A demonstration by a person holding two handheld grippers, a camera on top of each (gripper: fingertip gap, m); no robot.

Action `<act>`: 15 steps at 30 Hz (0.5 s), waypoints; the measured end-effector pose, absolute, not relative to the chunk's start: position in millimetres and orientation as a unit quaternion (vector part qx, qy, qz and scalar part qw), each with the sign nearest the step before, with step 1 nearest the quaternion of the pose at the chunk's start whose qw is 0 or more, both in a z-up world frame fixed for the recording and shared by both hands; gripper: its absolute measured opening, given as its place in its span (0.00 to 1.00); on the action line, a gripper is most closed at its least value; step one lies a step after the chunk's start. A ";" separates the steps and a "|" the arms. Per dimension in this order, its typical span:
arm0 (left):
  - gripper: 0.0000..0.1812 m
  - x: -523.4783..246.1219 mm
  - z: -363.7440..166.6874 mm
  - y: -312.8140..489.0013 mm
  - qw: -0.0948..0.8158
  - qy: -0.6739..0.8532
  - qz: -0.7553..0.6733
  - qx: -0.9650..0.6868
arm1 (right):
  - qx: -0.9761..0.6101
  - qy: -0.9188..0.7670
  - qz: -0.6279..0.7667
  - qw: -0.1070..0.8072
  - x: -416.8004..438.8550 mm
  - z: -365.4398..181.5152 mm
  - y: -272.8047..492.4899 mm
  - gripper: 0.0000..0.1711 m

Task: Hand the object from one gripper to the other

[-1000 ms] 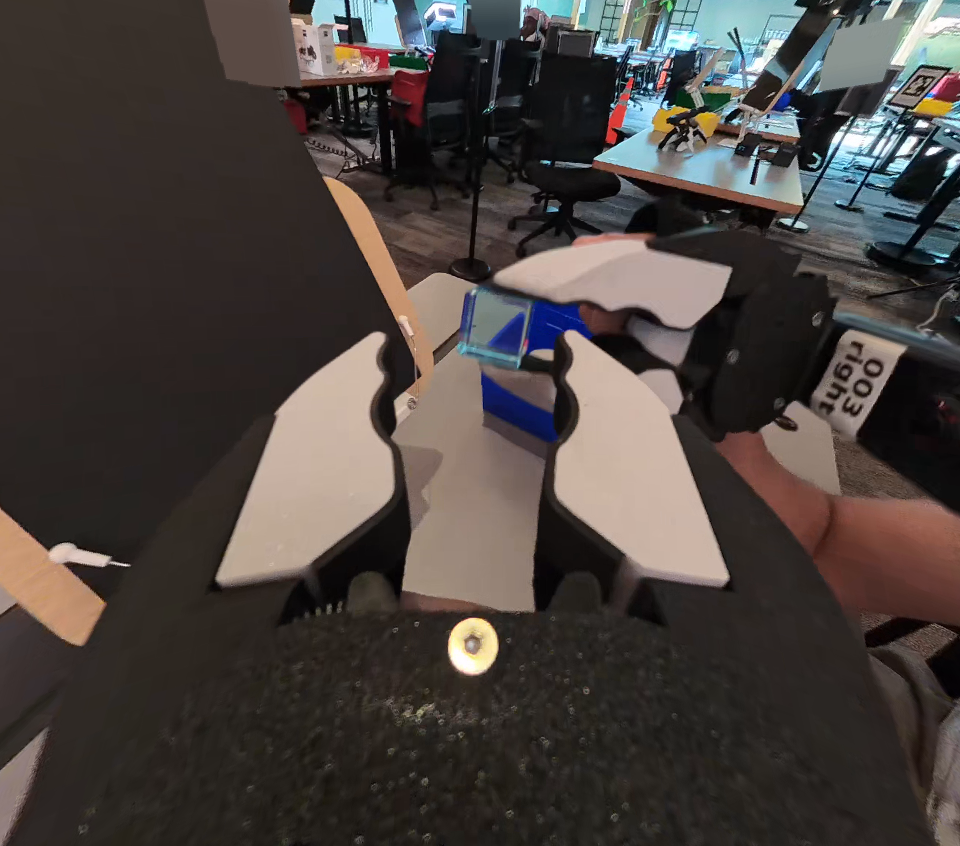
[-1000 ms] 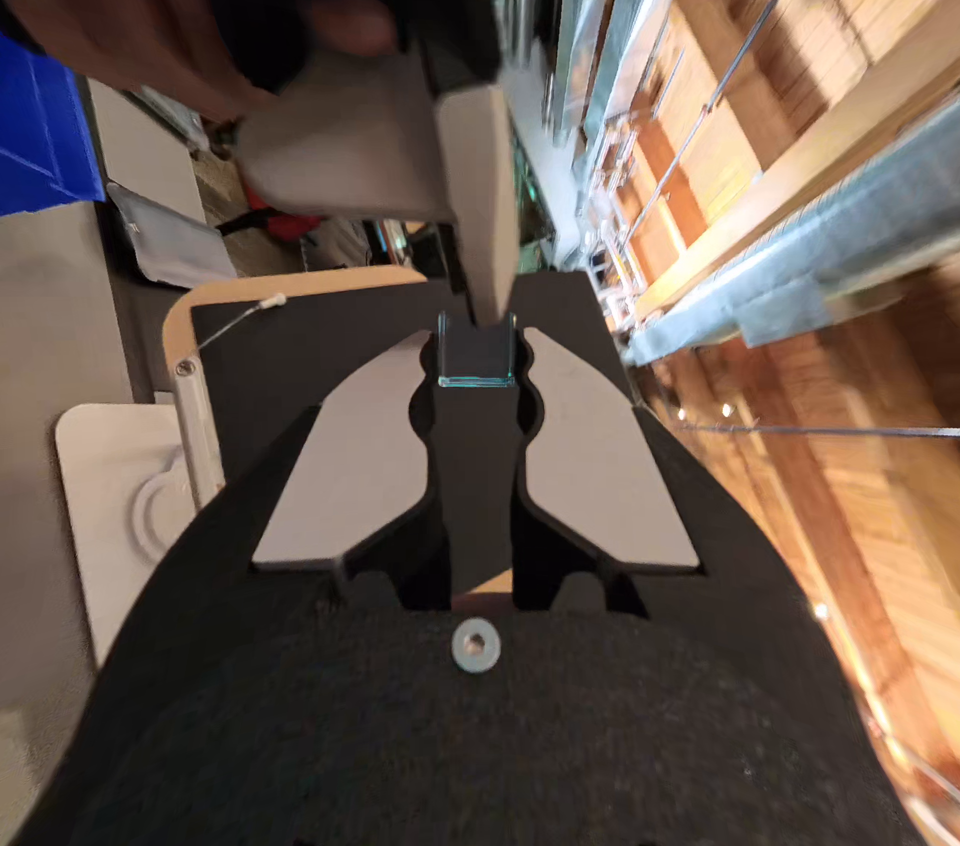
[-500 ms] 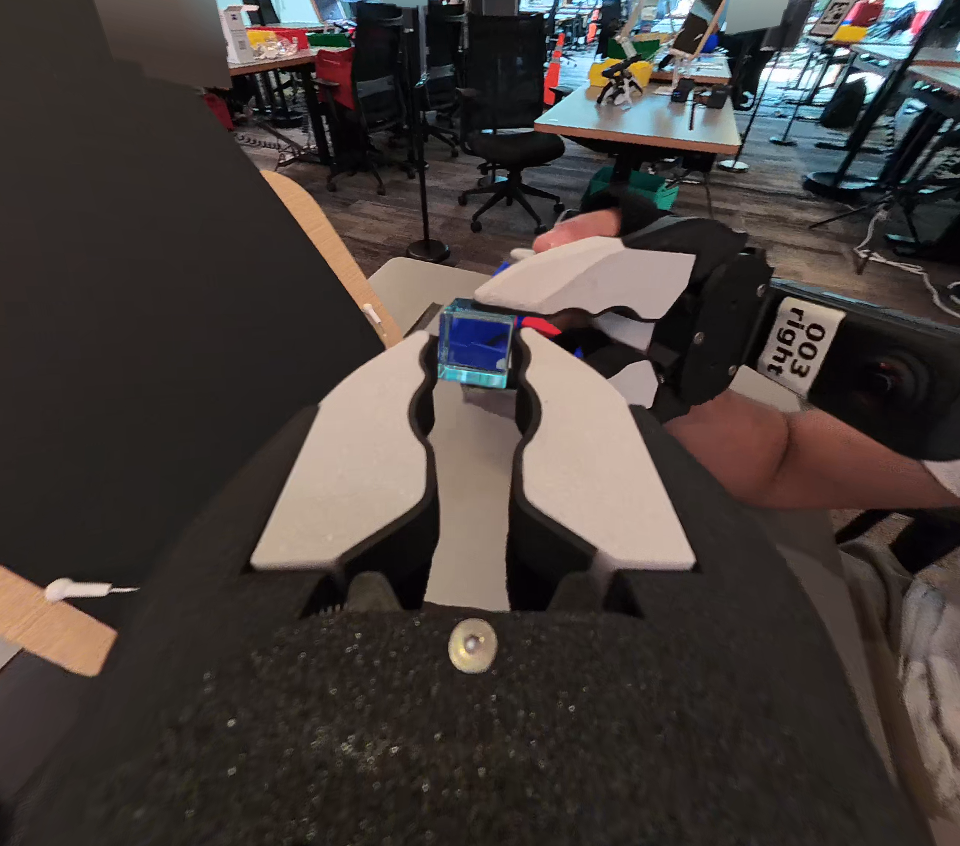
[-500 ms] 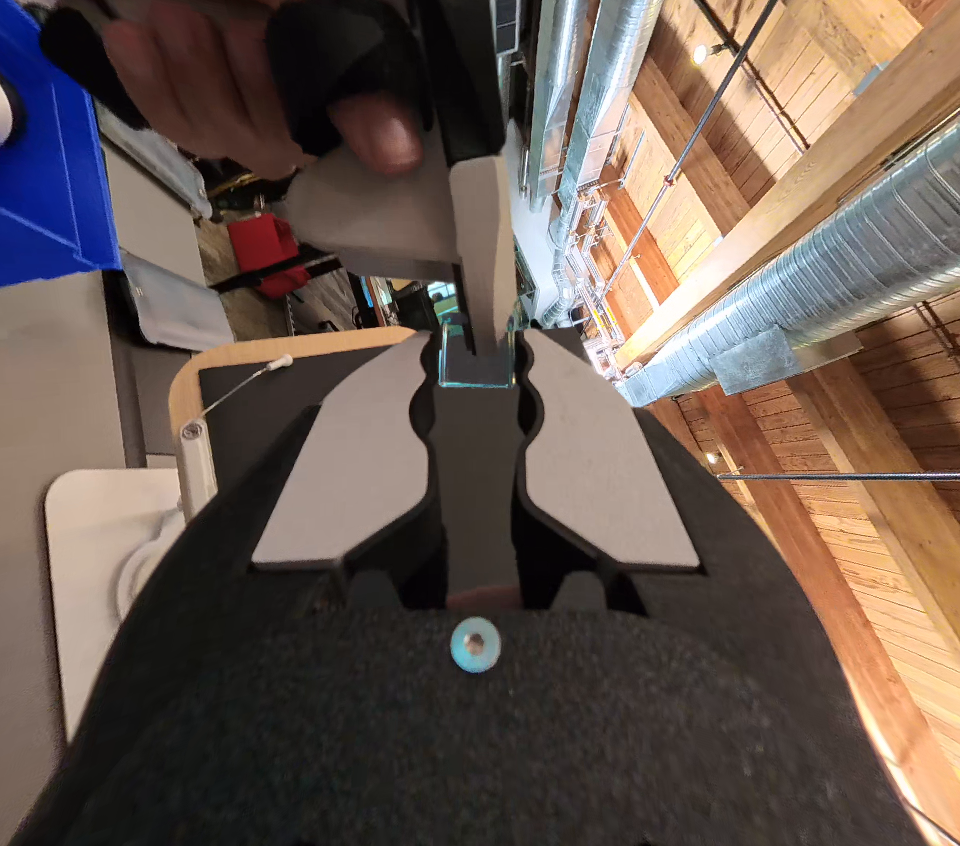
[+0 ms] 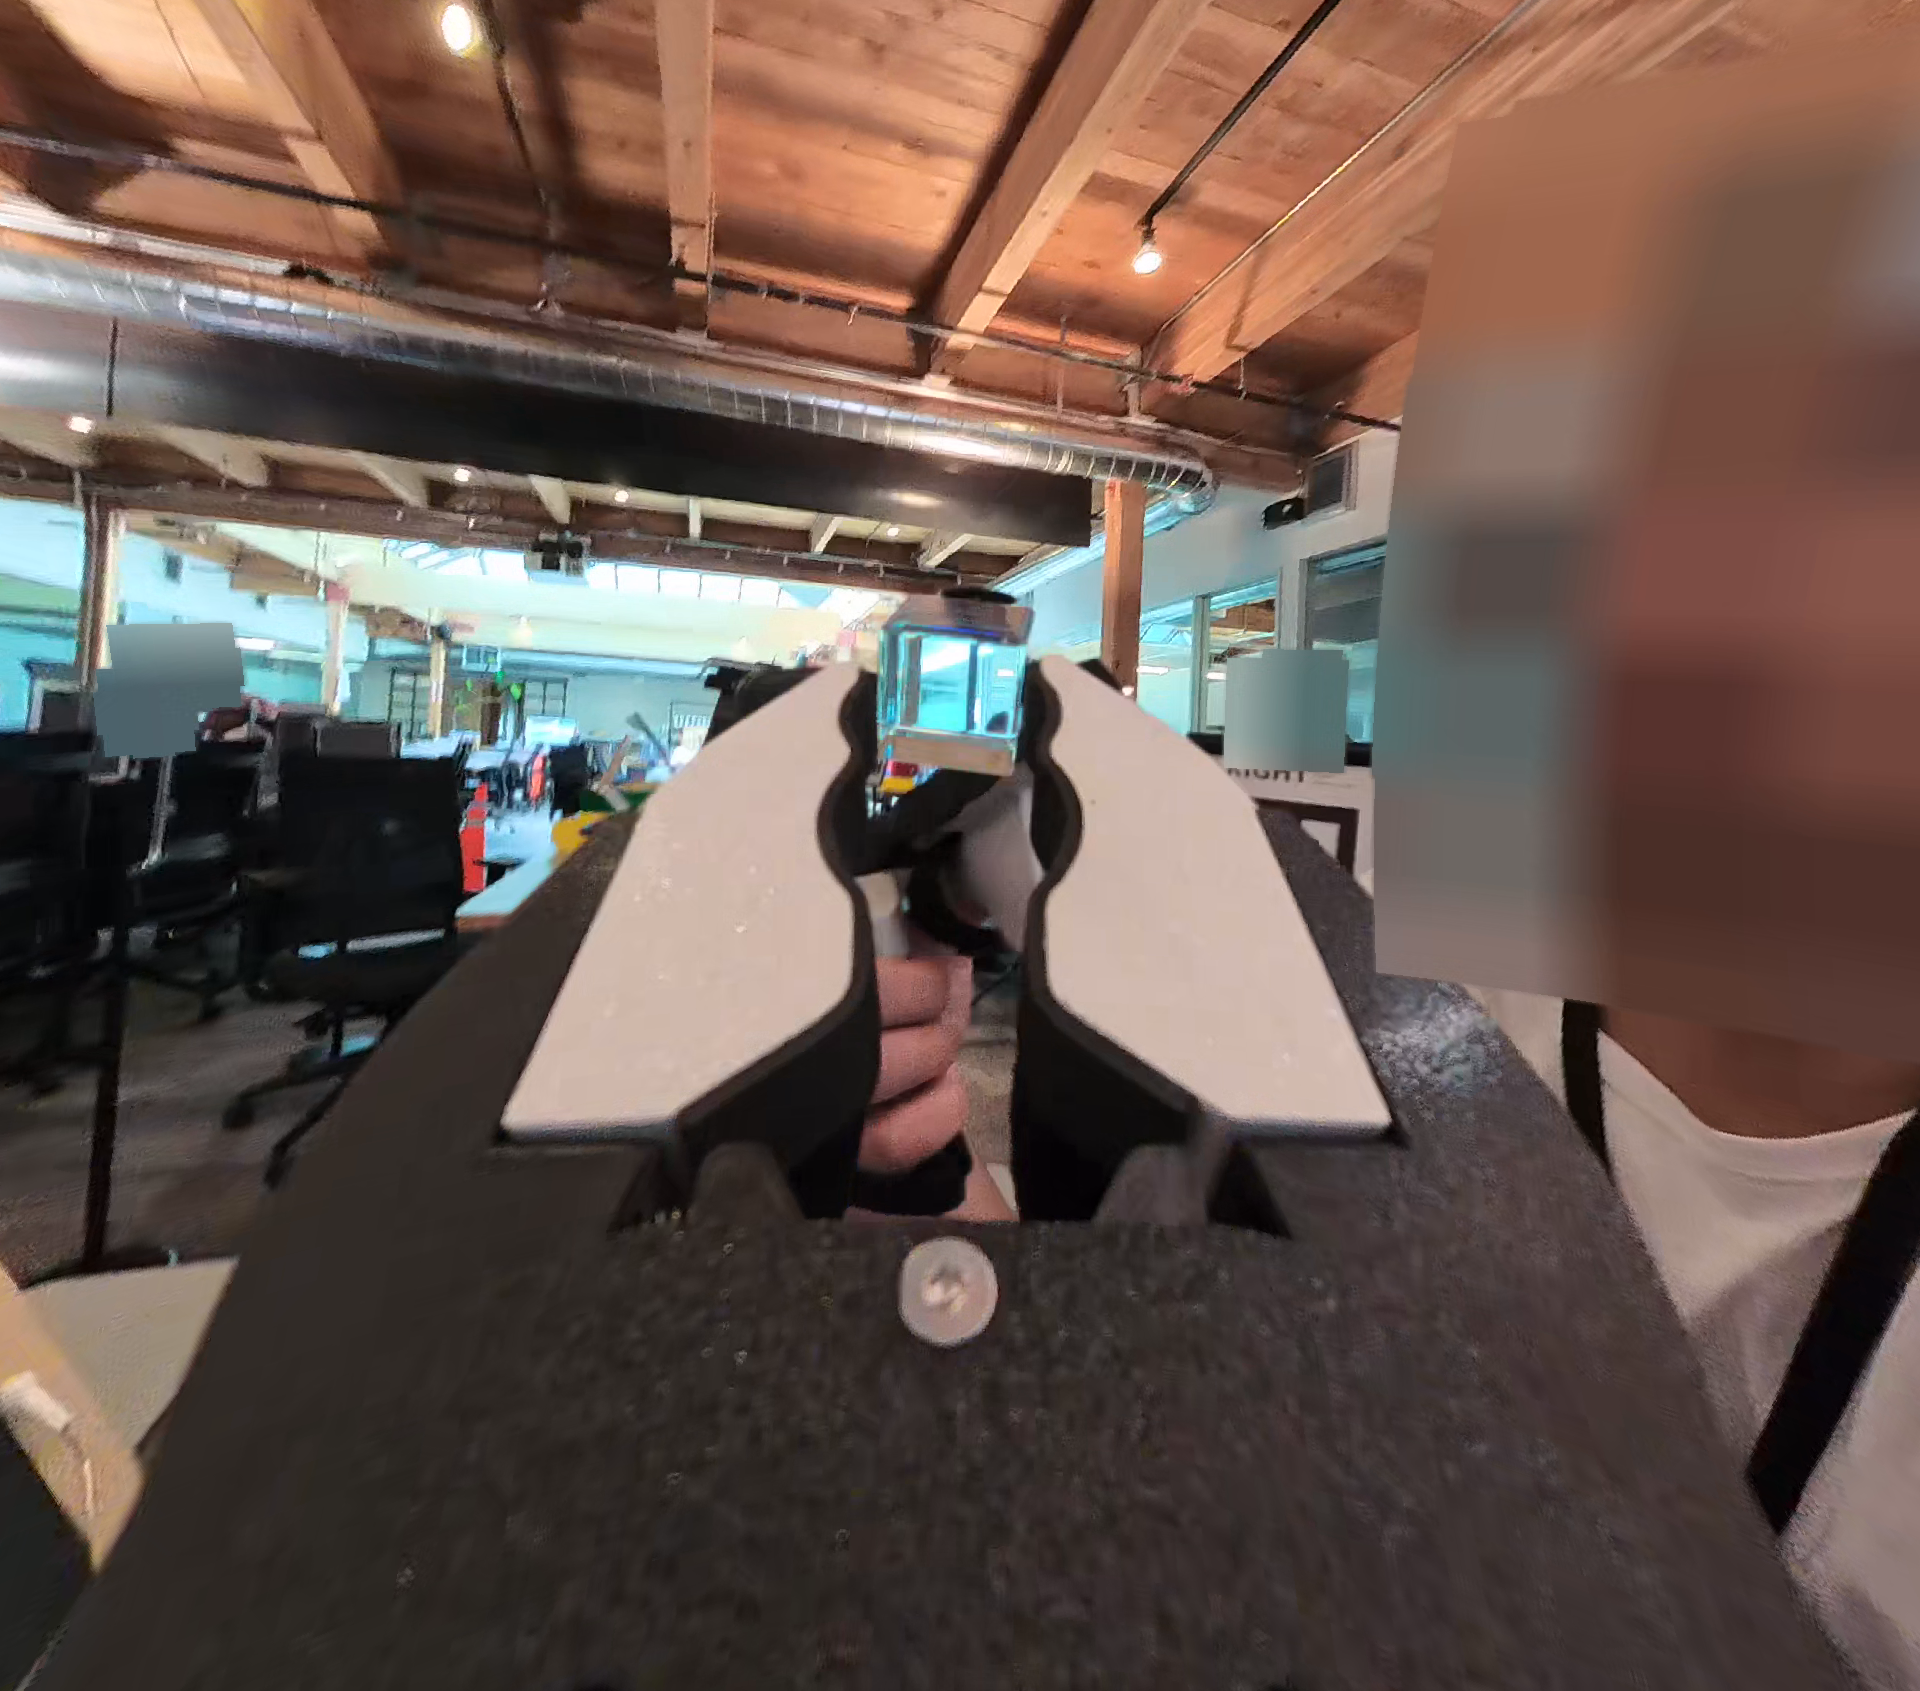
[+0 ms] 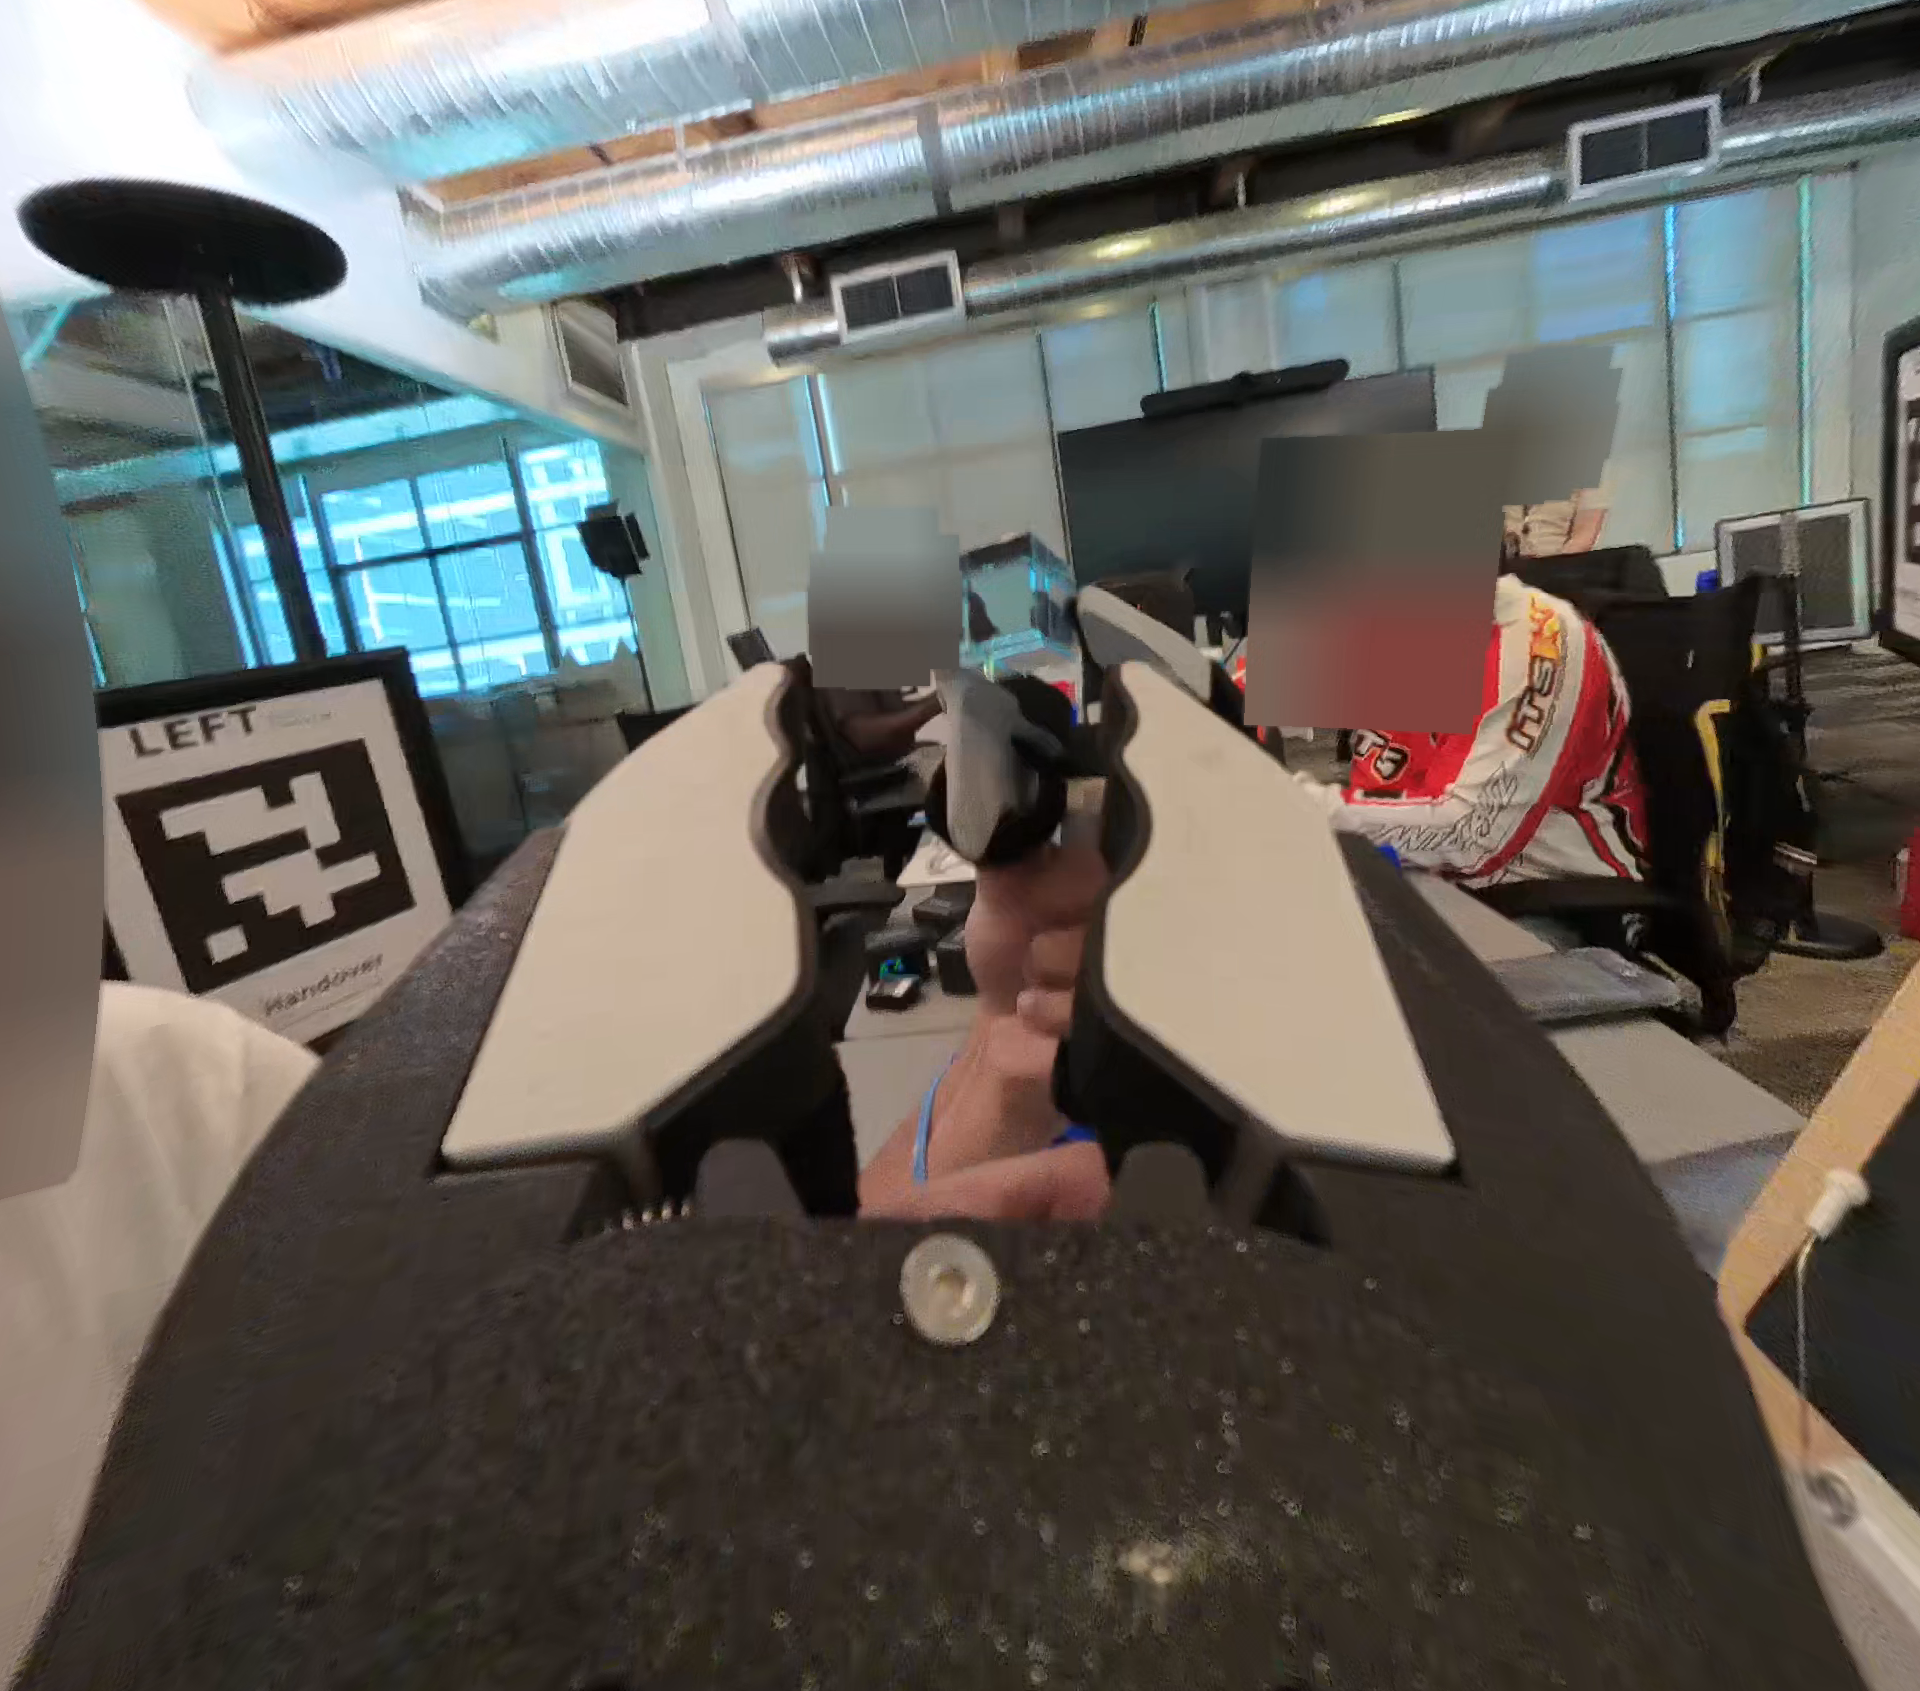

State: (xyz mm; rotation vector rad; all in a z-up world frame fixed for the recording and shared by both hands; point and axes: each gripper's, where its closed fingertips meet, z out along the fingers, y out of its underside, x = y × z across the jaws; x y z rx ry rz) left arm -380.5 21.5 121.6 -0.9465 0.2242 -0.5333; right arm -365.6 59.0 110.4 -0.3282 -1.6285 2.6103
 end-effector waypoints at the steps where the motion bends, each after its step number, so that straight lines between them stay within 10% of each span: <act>1: 0.15 -382.6 118.0 28.4 0.847 0.100 -0.249 -0.459 | -0.111 -0.520 0.846 0.037 -369.1 110.5 58.0 0.31; 15: 0.14 -391.8 104.2 68.8 0.838 0.039 -0.214 -0.500 | -0.122 -0.540 0.807 0.204 -397.5 99.9 64.7 0.15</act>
